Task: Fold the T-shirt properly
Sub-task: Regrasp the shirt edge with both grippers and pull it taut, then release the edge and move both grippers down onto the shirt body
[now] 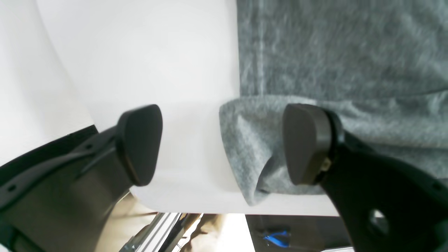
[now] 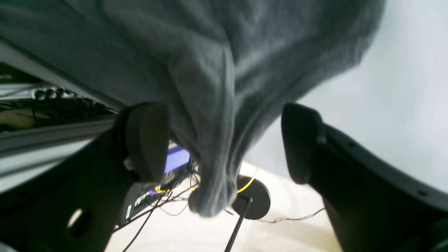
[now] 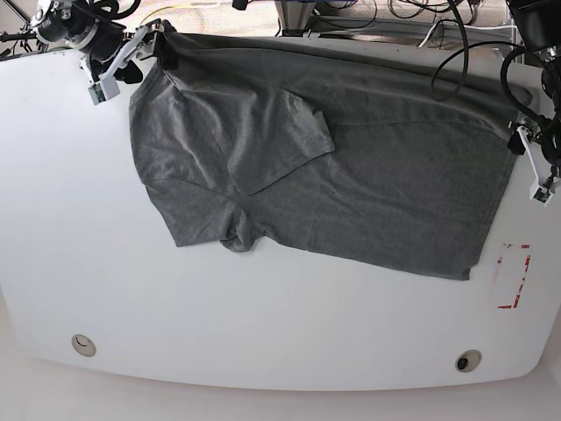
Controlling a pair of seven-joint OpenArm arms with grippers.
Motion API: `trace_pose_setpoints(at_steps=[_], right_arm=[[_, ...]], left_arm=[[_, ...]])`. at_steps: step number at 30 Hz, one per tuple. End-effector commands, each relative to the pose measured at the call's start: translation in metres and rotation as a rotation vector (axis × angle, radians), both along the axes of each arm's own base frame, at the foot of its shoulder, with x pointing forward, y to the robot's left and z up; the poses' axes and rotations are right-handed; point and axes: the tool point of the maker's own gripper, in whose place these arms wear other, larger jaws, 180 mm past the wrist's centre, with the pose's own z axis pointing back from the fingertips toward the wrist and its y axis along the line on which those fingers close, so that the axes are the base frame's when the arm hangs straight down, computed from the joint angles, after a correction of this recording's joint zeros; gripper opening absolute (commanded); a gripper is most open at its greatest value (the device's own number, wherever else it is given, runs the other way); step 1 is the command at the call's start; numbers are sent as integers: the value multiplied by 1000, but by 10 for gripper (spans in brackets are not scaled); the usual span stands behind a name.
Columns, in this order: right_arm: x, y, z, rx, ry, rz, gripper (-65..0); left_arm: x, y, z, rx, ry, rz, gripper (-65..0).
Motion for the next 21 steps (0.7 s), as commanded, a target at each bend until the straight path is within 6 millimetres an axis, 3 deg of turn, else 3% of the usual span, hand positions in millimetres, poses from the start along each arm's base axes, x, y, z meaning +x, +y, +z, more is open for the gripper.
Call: trace_pose_setpoints(at_steps=[1, 8, 11, 16, 18, 21], right_arm=[[14, -1, 12, 4, -61, 6, -176], [23, -14, 6, -47, -60, -14, -176], [37, -25, 3, -112, -83, -41, -178], [60, -28, -11, -173, -104, -101, -181], [71, -30, -13, -213, -106, -105, -205], [90, -30, -12, -266, -122, -117, -306]], left_arm=[[8, 7, 15, 26, -37, -6, -146], [17, 2, 18, 22, -53, -21, -146], [19, 1, 18, 19, -57, -23, -146], [36, -22, 14, -47, -117, -23, -146], [43, -30, 13, -62, -149, -26, -160], [53, -43, 11, -79, -209, -38, -228]])
